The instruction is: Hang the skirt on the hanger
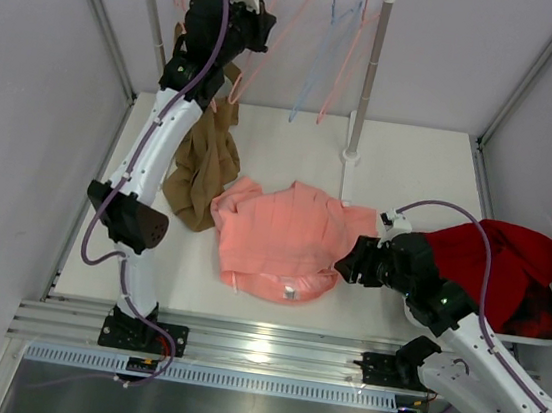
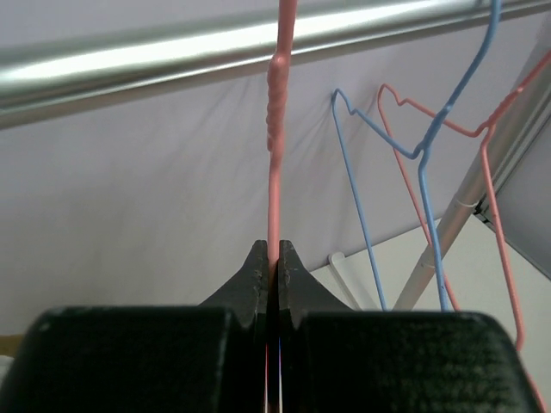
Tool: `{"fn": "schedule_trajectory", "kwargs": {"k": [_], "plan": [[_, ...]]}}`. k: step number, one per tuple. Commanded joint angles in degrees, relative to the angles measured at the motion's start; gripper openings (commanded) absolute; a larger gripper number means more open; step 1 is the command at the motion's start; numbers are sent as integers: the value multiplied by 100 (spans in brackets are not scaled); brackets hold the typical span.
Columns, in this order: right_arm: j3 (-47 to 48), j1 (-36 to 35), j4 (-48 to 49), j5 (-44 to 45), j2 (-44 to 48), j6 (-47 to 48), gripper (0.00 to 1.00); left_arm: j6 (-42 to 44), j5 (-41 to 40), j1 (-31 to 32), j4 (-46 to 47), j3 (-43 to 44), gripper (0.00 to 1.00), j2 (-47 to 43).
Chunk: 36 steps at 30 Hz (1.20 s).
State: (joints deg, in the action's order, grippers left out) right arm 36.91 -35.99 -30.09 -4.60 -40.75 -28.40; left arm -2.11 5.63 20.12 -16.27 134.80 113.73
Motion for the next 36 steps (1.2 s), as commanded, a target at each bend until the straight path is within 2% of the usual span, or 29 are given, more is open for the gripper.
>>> {"fn": "schedule_trajectory", "kwargs": {"k": [1,7,14,19,27,36], "plan": [[-26,22,161,-6,59,37,60,132,-149,36,-103,-68,0,-580],[-8,48,135,91,32,-25,59,35,-378,45,-455,-551,0,-1088],[54,57,82,214,24,-16,59,17,-344,80,-569,-1834,0,-2020],[97,57,73,240,-64,-25,54,-26,-264,124,-570,-2809,0,-2741],[334,48,-102,311,-222,54,50,-158,-177,220,-1044,-4100,0,-3874],[686,-224,-234,398,-644,116,42,-729,-282,923,-1018,-6087,0,-5369]]}}
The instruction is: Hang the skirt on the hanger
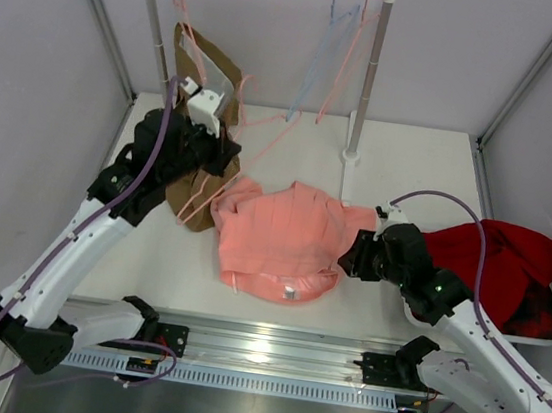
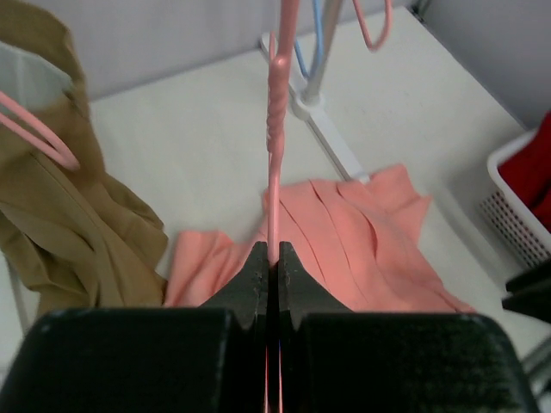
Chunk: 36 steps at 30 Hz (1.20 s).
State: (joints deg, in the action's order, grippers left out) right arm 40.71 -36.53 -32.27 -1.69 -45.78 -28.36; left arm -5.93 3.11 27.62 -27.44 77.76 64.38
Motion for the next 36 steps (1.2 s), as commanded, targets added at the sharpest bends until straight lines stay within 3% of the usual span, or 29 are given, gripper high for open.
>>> {"fn": "schedule_trajectory", "kwargs": {"k": [1,9,13,21,24,36], "plan": [[332,-257,-33,143,-194,103,41,-417,-82,296,3,-445,0,-653],[649,-1697,-25,986,-1133,-91,36,-777,267,534,-859,-911,0,-1568],[684,-2023,-51,1267,-1600,-21,31,-865,480,640,-1456,-894,0,-1709],[824,-2349,-34,1760,-2523,339,31,-1093,848,798,-2230,-1096,0,-1894],[991,-2516,-42,2041,-2839,445,35,-1182,1146,877,-2318,-1263,0,-1955],[1501,-2701,-174,2789,-3762,1008,39,-1129,1279,1114,-2828,-1457,0,-2026]]}}
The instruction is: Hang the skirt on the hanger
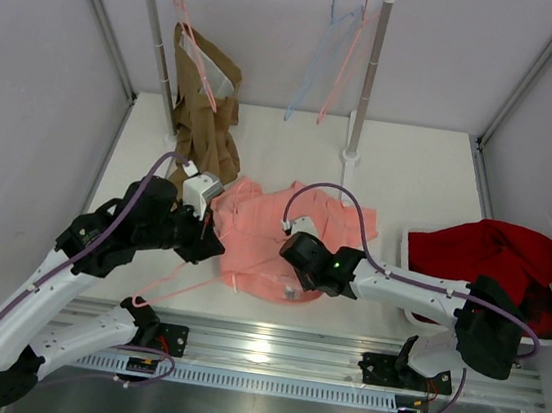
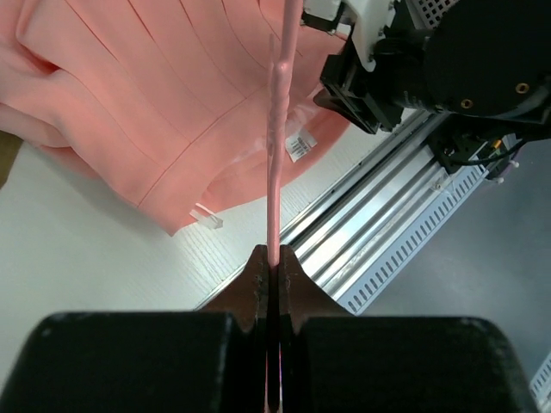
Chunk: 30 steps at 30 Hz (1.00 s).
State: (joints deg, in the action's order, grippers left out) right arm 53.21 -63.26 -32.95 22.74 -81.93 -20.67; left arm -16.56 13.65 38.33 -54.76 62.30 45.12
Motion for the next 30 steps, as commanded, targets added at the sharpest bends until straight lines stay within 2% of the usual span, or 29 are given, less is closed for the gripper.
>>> {"fn": "schedule_trajectory", "kwargs": {"k": [1,17,23,30], "plan": [[277,-37,-124,301,-165,247,38,-58,235,43,-140,106,0,-100],[462,42,-291,318,-314,177,39,-243,1113,70,-70,-534,0,-382],[506,148,-212,301,-420,221,39,-260,1140,79,158,-763,0,-373],[524,236,-203,248,-394,247,38,-436,789,96,712,-1123,0,-302]]}}
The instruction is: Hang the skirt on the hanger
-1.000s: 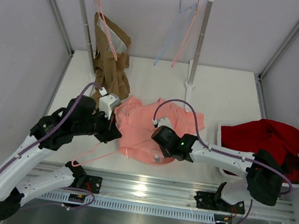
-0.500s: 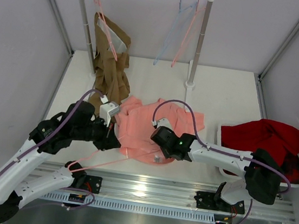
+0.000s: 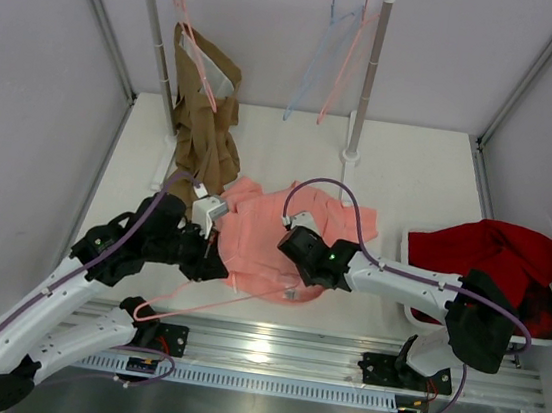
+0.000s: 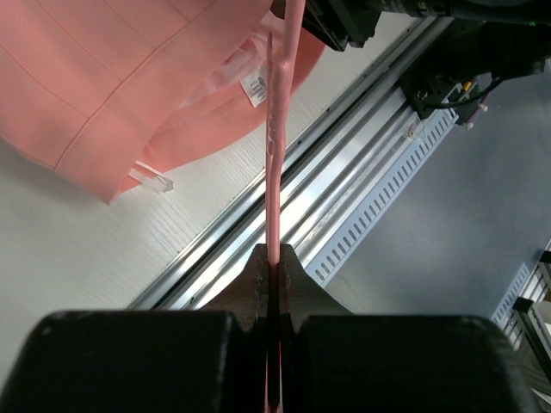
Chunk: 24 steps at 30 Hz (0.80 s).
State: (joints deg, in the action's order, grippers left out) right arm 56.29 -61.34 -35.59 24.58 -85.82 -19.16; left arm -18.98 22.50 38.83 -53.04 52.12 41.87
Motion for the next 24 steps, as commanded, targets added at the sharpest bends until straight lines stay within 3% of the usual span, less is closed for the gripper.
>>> {"fn": "schedule_trajectory", "kwargs": {"k": [1,24], "plan": [[198,43,70,30,21,105,38,-246,-175,55,618,-123,0,32],[198,8,202,73,-470,448,34,-431,-545,99,1138,-97,0,305]]}}
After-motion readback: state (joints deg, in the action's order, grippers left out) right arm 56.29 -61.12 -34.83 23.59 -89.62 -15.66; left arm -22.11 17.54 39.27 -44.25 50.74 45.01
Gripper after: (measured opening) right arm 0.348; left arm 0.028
